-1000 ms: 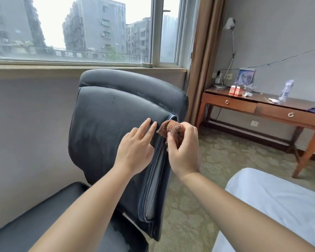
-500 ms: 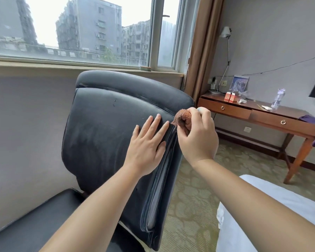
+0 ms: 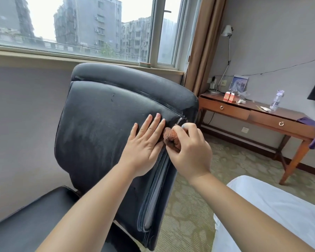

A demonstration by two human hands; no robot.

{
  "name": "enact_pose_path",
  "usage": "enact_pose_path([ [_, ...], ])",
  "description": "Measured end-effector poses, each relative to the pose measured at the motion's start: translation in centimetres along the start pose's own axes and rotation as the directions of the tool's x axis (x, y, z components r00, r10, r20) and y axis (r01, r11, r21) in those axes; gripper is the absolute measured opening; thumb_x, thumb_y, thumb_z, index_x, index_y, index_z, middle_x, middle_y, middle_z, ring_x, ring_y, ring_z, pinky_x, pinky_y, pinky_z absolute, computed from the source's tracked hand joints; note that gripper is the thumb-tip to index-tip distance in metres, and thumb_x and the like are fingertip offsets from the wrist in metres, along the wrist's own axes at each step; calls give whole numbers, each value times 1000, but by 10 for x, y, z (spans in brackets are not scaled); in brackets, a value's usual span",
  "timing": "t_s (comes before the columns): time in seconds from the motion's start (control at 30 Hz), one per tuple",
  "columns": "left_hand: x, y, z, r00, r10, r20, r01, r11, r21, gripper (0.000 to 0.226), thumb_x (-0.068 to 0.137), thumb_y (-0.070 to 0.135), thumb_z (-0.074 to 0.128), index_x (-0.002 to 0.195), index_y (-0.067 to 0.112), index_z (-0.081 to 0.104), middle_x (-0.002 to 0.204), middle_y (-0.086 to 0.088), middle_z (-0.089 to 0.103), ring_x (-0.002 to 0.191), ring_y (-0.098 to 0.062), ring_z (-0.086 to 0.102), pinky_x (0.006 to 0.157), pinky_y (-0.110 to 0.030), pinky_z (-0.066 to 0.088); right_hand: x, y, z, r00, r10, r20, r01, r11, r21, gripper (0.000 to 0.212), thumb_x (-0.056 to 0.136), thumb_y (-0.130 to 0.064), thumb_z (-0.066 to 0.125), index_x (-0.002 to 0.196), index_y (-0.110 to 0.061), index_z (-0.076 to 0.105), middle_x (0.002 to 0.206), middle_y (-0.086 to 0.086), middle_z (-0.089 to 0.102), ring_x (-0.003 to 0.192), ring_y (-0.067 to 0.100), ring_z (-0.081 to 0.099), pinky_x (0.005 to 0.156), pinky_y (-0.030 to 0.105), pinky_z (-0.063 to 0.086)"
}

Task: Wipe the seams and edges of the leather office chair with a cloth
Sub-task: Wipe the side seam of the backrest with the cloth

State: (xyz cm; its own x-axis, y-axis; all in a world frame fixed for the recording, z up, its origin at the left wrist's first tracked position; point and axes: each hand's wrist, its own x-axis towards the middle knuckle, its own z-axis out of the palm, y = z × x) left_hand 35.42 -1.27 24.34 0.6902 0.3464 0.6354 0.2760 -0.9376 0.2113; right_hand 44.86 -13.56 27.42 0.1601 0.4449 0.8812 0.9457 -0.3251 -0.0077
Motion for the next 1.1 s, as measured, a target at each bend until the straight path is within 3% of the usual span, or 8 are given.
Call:
enact_pose_path([
  [0.13,-1,-5,-9,998,11,57,-14,999,36,61,87,48,0,143,34,-18,149,24,-23,138,4,-26,117,-30,-11,29,8,-12,995,90,-48,-91,996,-19,30,74,-32,61,97,-14,67,97,5,57,82,25,58,50,27,44],
  [0.23,-4,-2,-11,996,-5,84,2,1000,30,63,84,47,-2,142,34,-20,147,26,-26,137,3,-28,117,-32,-11,46,10,-18,984,179,-2,-179,984,13,21,74,-26,69,91,-14,65,101,5,54,88,26,55,52,29,45],
  [0.43,-4,1,-16,992,-38,124,37,999,11,67,77,47,0,140,38,-22,144,28,-30,136,5,-30,119,-35,-9,5,1,-7,998,-7,61,7,1000,1,34,63,-25,78,93,-16,67,92,5,55,78,25,59,43,27,46],
  [0.6,-5,1,-21,986,-24,166,21,1000,20,77,71,49,6,142,39,-22,147,25,-31,138,2,-30,120,-38,-9,-3,5,-4,1000,10,27,-11,1000,21,39,66,-25,78,103,-14,67,95,6,58,78,25,61,46,31,50],
  [0.73,-5,2,-21,985,-27,173,26,1000,9,81,69,50,10,143,40,-22,148,25,-30,138,2,-30,120,-40,-9,32,8,-13,982,184,-48,-183,983,30,28,75,-25,72,101,-16,66,100,6,55,82,27,59,49,28,43],
  [0.97,-5,3,-19,989,-51,136,63,995,-84,73,81,32,25,142,44,-12,150,28,-20,138,6,-24,120,-37,-8,-4,4,-1,999,49,2,-49,998,37,42,66,-23,78,106,-14,66,98,8,56,82,26,59,46,29,48],
  [1.1,-5,4,-18,989,-67,134,77,994,-73,72,82,30,24,143,42,-12,148,28,-20,137,8,-22,120,-38,-6,-25,-2,5,998,48,43,-51,996,74,47,63,-22,81,107,-15,67,97,6,57,81,25,61,43,30,50],
])
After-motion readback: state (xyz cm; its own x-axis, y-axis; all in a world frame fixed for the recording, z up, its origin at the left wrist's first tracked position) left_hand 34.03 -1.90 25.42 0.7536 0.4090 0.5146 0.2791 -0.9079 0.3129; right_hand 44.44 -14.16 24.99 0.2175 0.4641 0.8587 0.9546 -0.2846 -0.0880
